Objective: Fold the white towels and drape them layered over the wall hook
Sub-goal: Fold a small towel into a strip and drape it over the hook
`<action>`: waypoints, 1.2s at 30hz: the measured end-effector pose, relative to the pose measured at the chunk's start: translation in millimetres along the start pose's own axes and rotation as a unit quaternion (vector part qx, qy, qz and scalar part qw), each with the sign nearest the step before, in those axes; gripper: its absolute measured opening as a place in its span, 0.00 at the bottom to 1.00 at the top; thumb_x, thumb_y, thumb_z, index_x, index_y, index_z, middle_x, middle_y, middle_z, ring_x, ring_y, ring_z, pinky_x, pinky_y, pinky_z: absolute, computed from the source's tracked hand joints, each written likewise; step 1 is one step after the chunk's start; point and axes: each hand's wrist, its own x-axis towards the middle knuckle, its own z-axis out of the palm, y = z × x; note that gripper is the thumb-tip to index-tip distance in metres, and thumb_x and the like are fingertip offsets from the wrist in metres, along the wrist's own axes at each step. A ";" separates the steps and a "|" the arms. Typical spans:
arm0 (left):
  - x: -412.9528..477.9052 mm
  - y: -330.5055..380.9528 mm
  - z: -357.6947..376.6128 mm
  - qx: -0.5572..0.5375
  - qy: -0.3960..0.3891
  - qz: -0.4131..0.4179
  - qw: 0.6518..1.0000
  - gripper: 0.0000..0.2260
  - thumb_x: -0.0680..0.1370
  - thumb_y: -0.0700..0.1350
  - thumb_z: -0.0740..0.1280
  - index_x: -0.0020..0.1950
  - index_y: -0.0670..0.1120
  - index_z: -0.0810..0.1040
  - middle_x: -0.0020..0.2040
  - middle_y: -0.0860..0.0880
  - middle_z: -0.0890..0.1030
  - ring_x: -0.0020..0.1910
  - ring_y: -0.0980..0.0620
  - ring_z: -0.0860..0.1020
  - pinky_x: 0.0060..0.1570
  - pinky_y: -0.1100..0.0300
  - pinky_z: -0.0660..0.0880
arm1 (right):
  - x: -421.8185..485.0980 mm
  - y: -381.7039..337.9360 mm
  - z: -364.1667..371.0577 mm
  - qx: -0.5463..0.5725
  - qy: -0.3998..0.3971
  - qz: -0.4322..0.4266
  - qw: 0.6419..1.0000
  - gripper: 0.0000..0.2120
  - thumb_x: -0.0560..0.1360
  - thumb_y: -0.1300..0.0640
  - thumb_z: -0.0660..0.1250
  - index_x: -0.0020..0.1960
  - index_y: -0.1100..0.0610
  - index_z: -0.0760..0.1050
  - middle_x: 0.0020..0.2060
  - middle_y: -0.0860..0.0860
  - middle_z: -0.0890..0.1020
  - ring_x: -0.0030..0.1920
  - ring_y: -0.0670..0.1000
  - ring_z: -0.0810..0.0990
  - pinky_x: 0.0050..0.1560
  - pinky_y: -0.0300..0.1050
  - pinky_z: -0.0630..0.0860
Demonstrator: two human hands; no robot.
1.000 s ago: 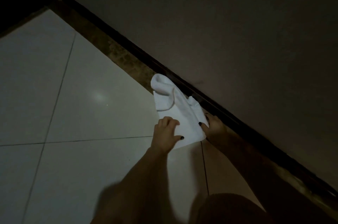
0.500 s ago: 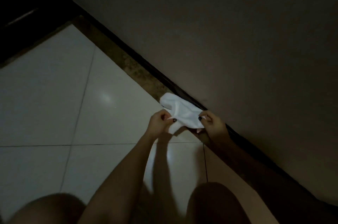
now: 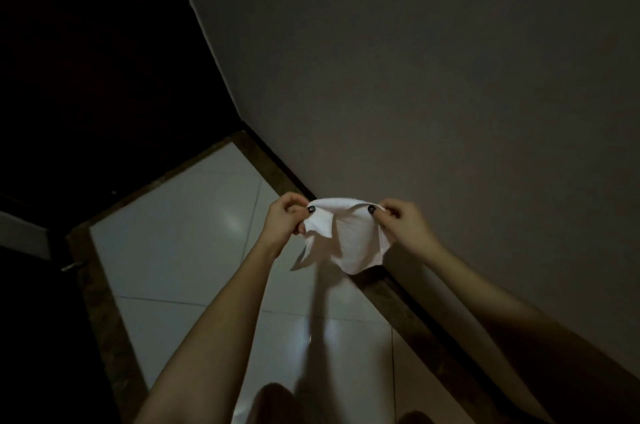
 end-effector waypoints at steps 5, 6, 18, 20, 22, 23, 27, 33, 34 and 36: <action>-57.4 139.3 -77.0 -0.017 0.040 0.016 0.999 0.08 0.78 0.32 0.64 0.44 0.43 0.75 0.37 0.43 0.80 0.28 0.51 0.80 0.32 0.61 0.79 | -17.3 -176.4 -34.5 -0.015 -0.025 -0.074 0.997 0.17 0.80 0.61 0.63 0.33 0.53 0.68 0.36 0.49 0.69 0.38 0.43 0.68 0.41 0.32 0.65; -68.4 164.4 -92.9 -0.027 0.046 0.018 0.998 0.08 0.78 0.31 0.63 0.44 0.43 0.76 0.40 0.42 0.80 0.31 0.50 0.82 0.35 0.61 0.80 | -20.0 -208.8 -38.6 -0.005 -0.025 -0.085 0.996 0.16 0.80 0.61 0.63 0.34 0.55 0.69 0.38 0.50 0.69 0.38 0.44 0.69 0.42 0.32 0.65; -174.7 344.4 -213.1 0.049 0.222 0.178 0.957 0.11 0.72 0.39 0.75 0.53 0.38 0.81 0.55 0.43 0.78 0.52 0.50 0.80 0.56 0.61 0.76 | -48.1 -479.7 -12.5 0.125 -0.061 -0.236 0.962 0.16 0.82 0.63 0.60 0.35 0.57 0.67 0.30 0.47 0.68 0.32 0.40 0.65 0.35 0.37 0.64; -186.0 348.8 -225.4 0.063 0.263 0.183 0.945 0.11 0.72 0.43 0.76 0.51 0.41 0.81 0.55 0.46 0.73 0.50 0.59 0.77 0.53 0.71 0.73 | -53.9 -500.0 1.7 0.130 -0.093 -0.256 0.953 0.15 0.82 0.60 0.61 0.36 0.56 0.69 0.32 0.48 0.71 0.34 0.41 0.69 0.36 0.37 0.67; -196.9 346.7 -238.5 0.053 0.304 0.184 0.933 0.09 0.72 0.43 0.75 0.49 0.41 0.81 0.54 0.47 0.72 0.47 0.62 0.75 0.48 0.77 0.69 | -55.8 -512.3 16.6 0.139 -0.130 -0.260 0.947 0.14 0.82 0.59 0.61 0.39 0.59 0.74 0.34 0.49 0.75 0.37 0.43 0.73 0.39 0.37 0.70; -202.4 344.1 -245.5 0.044 0.321 0.183 0.928 0.08 0.73 0.43 0.75 0.48 0.42 0.81 0.53 0.47 0.72 0.47 0.62 0.75 0.47 0.76 0.70 | -55.2 -516.9 24.1 0.146 -0.148 -0.258 0.944 0.13 0.82 0.58 0.61 0.42 0.62 0.76 0.36 0.51 0.77 0.39 0.43 0.75 0.41 0.38 0.72; -222.4 334.5 -271.9 0.020 0.380 0.161 0.911 0.07 0.73 0.44 0.75 0.41 0.47 0.77 0.50 0.48 0.73 0.47 0.56 0.75 0.45 0.72 0.69 | -50.3 -534.2 52.0 0.164 -0.208 -0.260 0.928 0.14 0.82 0.57 0.60 0.41 0.62 0.76 0.33 0.48 0.76 0.37 0.43 0.73 0.39 0.36 0.71; -260.4 320.6 -290.7 0.068 0.502 0.123 0.854 0.11 0.73 0.47 0.74 0.35 0.54 0.74 0.43 0.54 0.71 0.48 0.56 0.72 0.45 0.64 0.67 | -52.9 -559.0 92.4 0.177 -0.310 -0.255 0.899 0.18 0.82 0.55 0.62 0.33 0.54 0.70 0.28 0.46 0.69 0.32 0.43 0.67 0.34 0.36 0.65; -268.2 320.0 -291.5 0.072 0.516 0.118 0.845 0.11 0.73 0.46 0.73 0.35 0.54 0.74 0.43 0.54 0.71 0.48 0.55 0.72 0.46 0.62 0.67 | -53.8 -563.0 96.0 0.175 -0.329 -0.256 0.892 0.20 0.81 0.55 0.62 0.31 0.51 0.69 0.26 0.43 0.69 0.29 0.41 0.67 0.32 0.34 0.65; -285.9 320.3 -293.2 0.079 0.537 0.115 0.832 0.11 0.74 0.43 0.72 0.35 0.53 0.75 0.43 0.52 0.70 0.47 0.52 0.72 0.48 0.60 0.69 | -55.5 -571.3 101.6 0.170 -0.372 -0.267 0.873 0.21 0.81 0.55 0.63 0.29 0.50 0.72 0.25 0.41 0.71 0.29 0.39 0.69 0.31 0.31 0.66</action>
